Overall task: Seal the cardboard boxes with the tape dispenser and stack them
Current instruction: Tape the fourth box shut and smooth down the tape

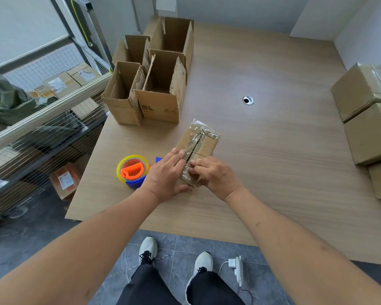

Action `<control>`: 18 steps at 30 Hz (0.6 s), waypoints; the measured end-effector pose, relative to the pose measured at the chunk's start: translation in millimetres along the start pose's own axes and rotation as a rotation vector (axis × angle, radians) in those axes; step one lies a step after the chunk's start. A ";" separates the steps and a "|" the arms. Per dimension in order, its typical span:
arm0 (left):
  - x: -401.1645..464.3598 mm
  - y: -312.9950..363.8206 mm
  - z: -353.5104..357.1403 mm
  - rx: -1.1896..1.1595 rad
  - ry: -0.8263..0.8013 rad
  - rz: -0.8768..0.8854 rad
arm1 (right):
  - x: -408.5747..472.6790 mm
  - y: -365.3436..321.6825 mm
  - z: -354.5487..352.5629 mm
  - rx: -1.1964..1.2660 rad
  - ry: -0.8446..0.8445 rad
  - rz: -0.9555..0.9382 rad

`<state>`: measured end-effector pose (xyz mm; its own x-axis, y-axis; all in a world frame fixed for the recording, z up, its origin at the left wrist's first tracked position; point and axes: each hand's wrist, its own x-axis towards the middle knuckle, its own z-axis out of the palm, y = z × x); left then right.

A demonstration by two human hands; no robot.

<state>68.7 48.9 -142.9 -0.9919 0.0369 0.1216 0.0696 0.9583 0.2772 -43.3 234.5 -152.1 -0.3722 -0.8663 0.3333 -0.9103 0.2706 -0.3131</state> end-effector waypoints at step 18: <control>5.9 -8.4 -24.4 -0.237 -0.201 0.013 | -11.5 -36.7 16.0 -0.152 0.012 0.212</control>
<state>64.9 34.2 -121.3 -0.9902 0.1271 -0.0577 0.0823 0.8656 0.4939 -2.6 227.8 -158.7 -0.5588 -0.7785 0.2857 -0.8282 0.5062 -0.2405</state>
